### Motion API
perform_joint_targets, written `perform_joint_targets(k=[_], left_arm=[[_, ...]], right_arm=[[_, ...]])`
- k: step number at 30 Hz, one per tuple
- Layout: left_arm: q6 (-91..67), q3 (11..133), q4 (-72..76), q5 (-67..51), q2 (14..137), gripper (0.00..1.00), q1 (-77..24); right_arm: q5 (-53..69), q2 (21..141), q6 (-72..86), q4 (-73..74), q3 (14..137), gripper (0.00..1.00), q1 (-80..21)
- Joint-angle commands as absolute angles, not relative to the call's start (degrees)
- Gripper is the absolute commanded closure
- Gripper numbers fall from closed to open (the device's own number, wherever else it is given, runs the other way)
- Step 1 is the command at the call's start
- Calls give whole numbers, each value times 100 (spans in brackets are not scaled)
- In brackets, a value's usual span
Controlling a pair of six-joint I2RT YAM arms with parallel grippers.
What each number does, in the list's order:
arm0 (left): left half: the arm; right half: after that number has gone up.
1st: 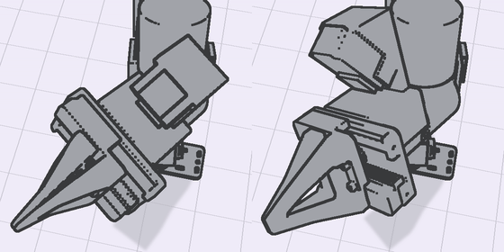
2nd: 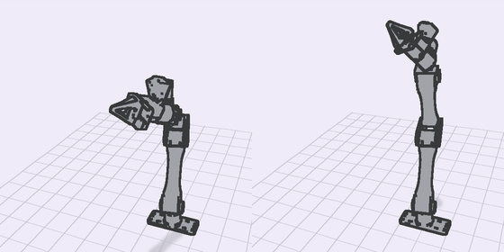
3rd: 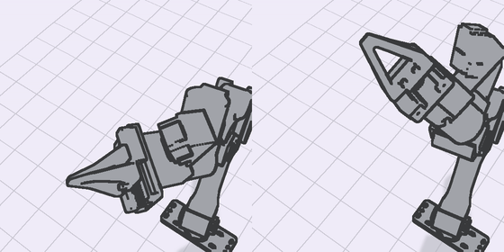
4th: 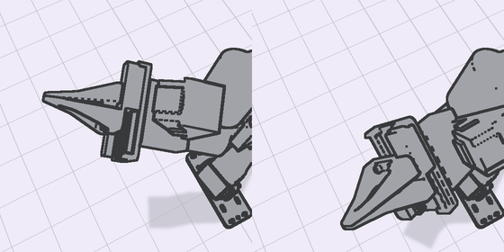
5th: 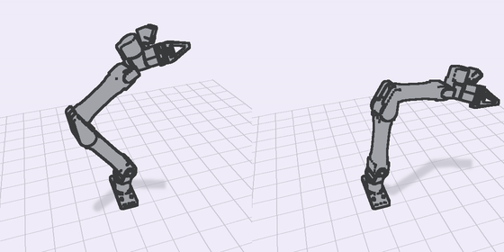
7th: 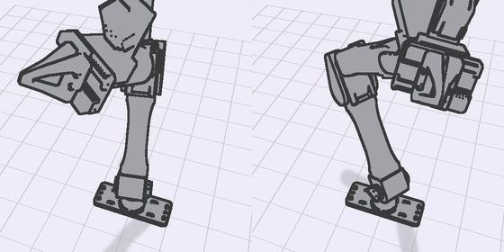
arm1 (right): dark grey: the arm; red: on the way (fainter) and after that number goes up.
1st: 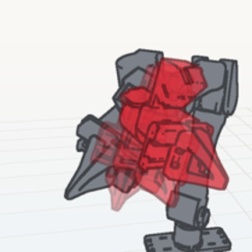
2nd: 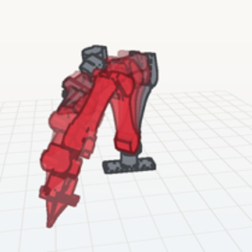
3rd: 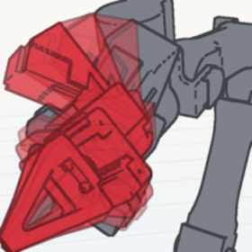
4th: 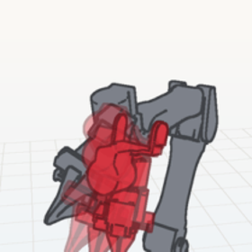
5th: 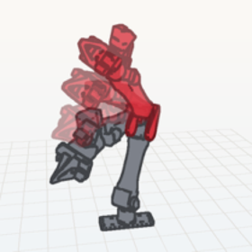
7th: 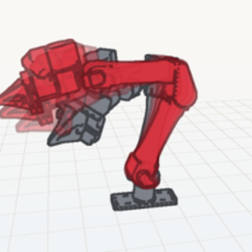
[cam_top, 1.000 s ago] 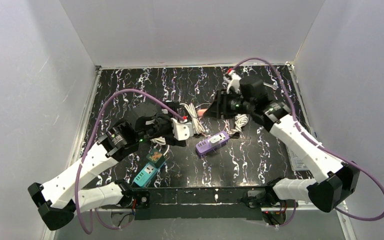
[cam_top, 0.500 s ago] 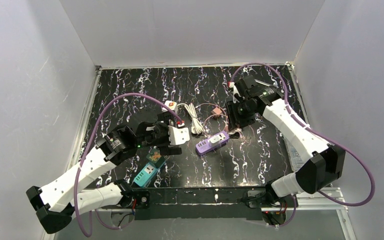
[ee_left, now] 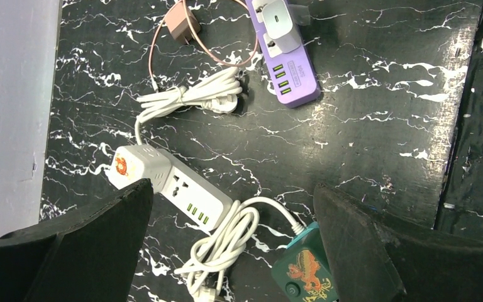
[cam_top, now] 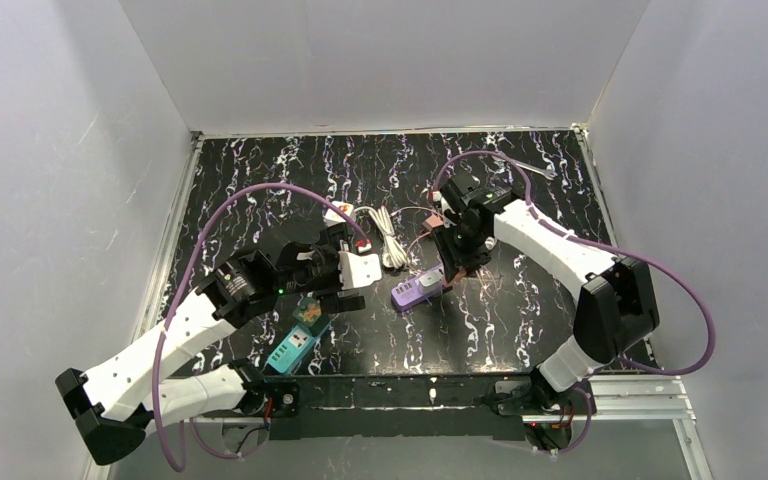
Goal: Insert the plug
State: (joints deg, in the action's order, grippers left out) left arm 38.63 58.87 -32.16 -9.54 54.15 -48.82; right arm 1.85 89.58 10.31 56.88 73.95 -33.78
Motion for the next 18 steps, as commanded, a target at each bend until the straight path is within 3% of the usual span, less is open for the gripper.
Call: perform_joint_targets(k=[1, 18], left_arm=[[3795, 6034, -3401, -1068, 5373, 2, -4832], [3863, 5996, -3331, -1078, 5417, 2, -4782]], right_arm=[[27, 8955, 987, 5261, 7392, 75, -3418], [27, 9369, 837, 5160, 7389, 77, -3419]])
